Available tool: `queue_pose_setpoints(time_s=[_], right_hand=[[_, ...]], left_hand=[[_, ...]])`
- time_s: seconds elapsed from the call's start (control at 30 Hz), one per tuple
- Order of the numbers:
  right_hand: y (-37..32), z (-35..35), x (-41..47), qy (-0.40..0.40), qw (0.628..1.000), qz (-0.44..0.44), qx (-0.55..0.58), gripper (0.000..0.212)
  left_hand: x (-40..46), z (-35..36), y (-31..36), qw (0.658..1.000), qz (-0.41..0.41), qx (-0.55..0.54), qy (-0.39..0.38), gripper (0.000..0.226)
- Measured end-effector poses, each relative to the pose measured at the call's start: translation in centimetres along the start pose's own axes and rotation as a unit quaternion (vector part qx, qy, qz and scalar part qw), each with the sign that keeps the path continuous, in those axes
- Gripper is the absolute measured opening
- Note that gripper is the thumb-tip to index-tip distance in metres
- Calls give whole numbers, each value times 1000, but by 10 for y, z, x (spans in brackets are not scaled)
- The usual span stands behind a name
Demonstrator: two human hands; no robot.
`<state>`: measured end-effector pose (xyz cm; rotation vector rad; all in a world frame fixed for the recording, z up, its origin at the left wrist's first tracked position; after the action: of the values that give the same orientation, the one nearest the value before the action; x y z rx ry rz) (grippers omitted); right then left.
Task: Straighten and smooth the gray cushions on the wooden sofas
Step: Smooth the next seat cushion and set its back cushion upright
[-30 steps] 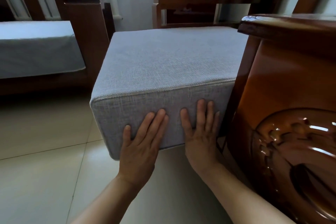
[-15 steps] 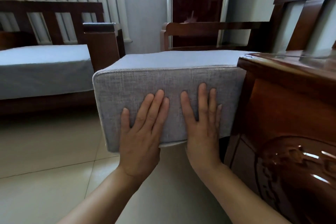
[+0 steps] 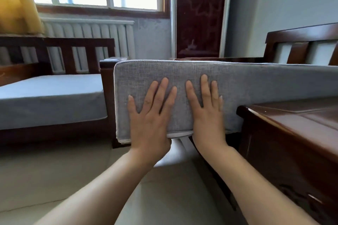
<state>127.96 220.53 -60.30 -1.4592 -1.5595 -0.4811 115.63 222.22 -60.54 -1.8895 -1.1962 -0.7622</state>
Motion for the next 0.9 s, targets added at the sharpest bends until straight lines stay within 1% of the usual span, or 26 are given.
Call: queue_pose_setpoints(time_s=[0.13, 0.23, 0.3, 0.33, 0.37, 0.43, 0.47, 0.5, 0.53, 0.6, 0.67, 0.77, 0.9], right_hand=[[-6, -15, 17, -66, 998, 7, -11, 96], [-10, -27, 44, -99, 994, 21, -32, 94], [-14, -35, 71, -124, 992, 6, -15, 87], [-18, -39, 81, -121, 993, -6, 10, 82], [-19, -42, 87, -100, 993, -15, 58, 77], [-14, -45, 87, -26, 982, 5, 188, 66], [-10, -43, 84, 11, 977, 14, 213, 59], [-6, -41, 83, 48, 981, 14, 186, 54], [-3, -37, 86, 80, 988, 8, 132, 54], [3, -32, 101, 122, 992, 10, 40, 61], [3, -35, 122, 153, 988, 25, 14, 63], [7, -41, 148, 174, 985, 14, 1, 61], [15, -53, 197, 145, 989, 28, 0, 63]], left_hand=[[21, -5, -4, 1000, 0, 7, -9, 125], [41, -13, -6, 1000, -15, 16, -4, 120], [64, -21, -11, 999, -41, 8, -29, 119], [76, -24, -16, 998, -55, 2, -43, 119], [88, -25, -21, 996, -70, 0, -49, 118], [105, -27, -31, 995, -81, 9, -52, 118], [110, -27, -35, 995, -80, 8, -51, 117], [112, -26, -39, 996, -79, 4, -49, 117], [114, -25, -43, 996, -75, -2, -45, 116], [117, -25, -46, 997, -65, -8, -32, 117], [127, -25, -49, 998, -52, -6, -19, 119], [153, -27, -50, 999, -27, -9, -19, 121], [203, -33, -49, 998, -3, -4, -63, 116]])
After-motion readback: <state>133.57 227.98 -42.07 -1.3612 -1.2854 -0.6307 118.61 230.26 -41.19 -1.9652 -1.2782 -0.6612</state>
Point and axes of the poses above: each hand's wrist, its own x-axis towards the middle knuckle, its own z-axis out of the palm, y = z × x, the point moved 6 cm from there along x, towards the middle knuckle, and after that the axes turned 14 degrees about x, right-handed, at the moved point
